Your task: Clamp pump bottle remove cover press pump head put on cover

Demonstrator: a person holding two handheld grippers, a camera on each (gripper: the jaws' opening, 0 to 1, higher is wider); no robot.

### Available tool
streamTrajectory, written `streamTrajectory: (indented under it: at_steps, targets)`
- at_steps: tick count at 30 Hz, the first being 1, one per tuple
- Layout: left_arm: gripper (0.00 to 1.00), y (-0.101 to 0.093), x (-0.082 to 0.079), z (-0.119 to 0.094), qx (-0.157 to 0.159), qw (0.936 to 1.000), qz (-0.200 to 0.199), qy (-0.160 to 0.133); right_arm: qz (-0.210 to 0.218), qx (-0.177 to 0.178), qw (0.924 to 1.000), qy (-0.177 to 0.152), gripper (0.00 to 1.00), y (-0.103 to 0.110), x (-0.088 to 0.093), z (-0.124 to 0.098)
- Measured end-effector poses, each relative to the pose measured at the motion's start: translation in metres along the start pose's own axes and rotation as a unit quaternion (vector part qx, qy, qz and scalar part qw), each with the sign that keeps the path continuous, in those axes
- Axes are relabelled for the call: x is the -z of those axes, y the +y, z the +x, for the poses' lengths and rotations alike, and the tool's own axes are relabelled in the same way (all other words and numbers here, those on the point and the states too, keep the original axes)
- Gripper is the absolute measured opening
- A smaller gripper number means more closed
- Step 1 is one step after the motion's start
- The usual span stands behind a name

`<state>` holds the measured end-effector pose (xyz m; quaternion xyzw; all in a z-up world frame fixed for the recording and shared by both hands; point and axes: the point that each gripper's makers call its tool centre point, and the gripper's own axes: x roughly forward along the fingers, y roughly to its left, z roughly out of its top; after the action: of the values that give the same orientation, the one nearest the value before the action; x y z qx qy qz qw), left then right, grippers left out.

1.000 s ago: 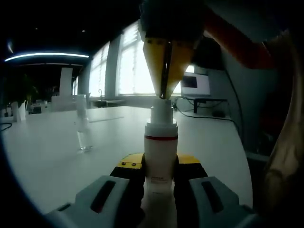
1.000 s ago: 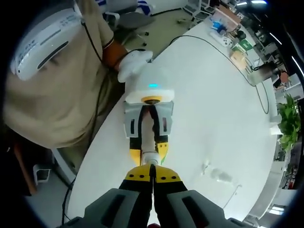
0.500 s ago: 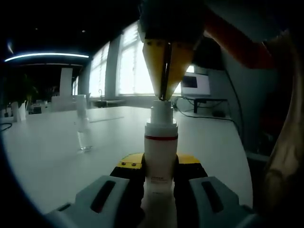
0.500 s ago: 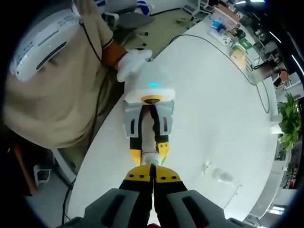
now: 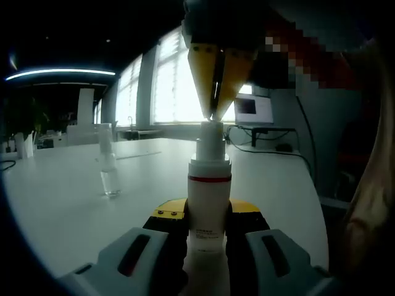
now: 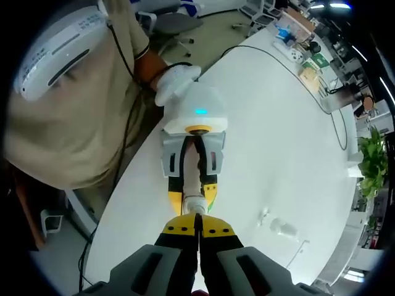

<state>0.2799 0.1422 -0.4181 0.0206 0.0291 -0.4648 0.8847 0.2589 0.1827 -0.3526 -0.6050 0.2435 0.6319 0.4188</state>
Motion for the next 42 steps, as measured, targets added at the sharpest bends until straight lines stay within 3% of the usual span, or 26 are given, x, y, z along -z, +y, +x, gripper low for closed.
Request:
streamTrajectory:
  at_steps: [42]
  targets:
    - [0.14, 0.0003, -0.0006, -0.0002, 0.001, 1.0, -0.003, 0.001, 0.015, -0.014, 0.9998, 0.004, 0.0, -0.0002, 0.0014, 0.005]
